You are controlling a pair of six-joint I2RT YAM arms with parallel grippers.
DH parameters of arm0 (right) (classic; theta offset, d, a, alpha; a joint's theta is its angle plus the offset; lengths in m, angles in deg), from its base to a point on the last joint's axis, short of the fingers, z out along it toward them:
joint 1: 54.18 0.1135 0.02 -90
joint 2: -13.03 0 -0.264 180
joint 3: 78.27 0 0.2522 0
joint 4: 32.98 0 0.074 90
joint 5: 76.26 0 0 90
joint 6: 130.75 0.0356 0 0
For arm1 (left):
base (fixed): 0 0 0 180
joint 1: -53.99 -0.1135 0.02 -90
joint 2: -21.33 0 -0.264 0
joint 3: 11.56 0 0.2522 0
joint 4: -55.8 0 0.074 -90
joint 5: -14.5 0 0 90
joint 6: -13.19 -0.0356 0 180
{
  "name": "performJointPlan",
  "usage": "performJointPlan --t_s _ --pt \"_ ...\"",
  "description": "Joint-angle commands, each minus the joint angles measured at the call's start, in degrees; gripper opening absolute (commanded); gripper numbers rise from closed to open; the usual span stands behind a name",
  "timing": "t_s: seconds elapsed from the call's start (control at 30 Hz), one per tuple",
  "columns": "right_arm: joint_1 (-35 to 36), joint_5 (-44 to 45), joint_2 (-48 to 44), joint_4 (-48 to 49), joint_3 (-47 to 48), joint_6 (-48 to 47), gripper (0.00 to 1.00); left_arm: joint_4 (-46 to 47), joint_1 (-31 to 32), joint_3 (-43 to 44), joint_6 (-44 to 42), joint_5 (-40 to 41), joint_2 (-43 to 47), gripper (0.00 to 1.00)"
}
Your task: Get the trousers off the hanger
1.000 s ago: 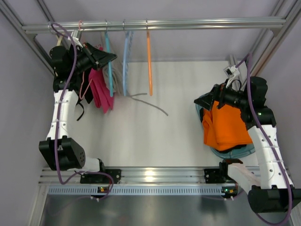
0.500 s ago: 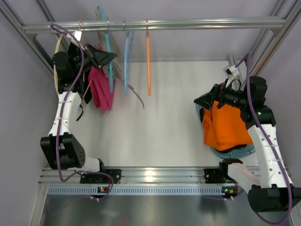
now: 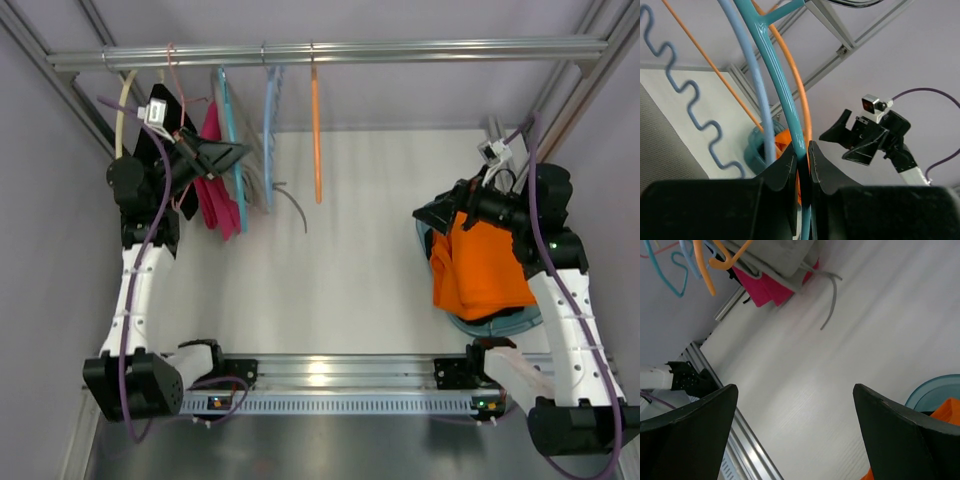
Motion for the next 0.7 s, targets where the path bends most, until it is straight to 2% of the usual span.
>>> performJointPlan --t_s 0.0,0.13,0.17,0.27,0.3,0.37,0.53,0.57,0.67 --pt "1.2 -1.0 -2.5 8.6 -0.3 0.8 0.99 12.0 0.3 -0.9 3.8 3.4 10.7 0.00" --pt "4.5 1.8 -4.7 18.5 -3.9 2.9 1.00 5.2 0.4 -5.4 8.1 6.3 17.4 0.00" --pt "6.1 4.9 -5.2 22.0 -4.8 2.1 0.99 -0.3 0.4 -5.8 7.8 6.7 18.8 0.00" --pt "17.3 14.5 -7.2 27.1 -8.7 -3.3 0.99 -8.8 0.4 -6.3 6.3 8.9 23.7 0.00" --pt "23.9 16.9 -7.0 30.6 -9.4 -4.7 0.99 -12.1 0.3 -6.2 6.0 9.1 25.6 0.00" --pt "32.3 22.0 -5.1 34.9 -10.5 -7.4 0.99 -14.4 0.4 -5.4 5.2 8.6 27.1 0.00" --pt "45.3 29.4 0.3 47.6 -12.2 -16.7 0.99 -24.7 0.2 -0.2 3.3 7.7 29.7 0.00" --pt "49.5 32.0 2.7 49.4 -12.2 -18.5 0.99 -25.7 0.2 0.6 3.3 7.4 29.8 0.00" --pt "55.2 35.8 8.4 57.3 -11.4 -23.0 0.99 -27.6 0.0 3.1 4.1 5.3 30.0 0.00"
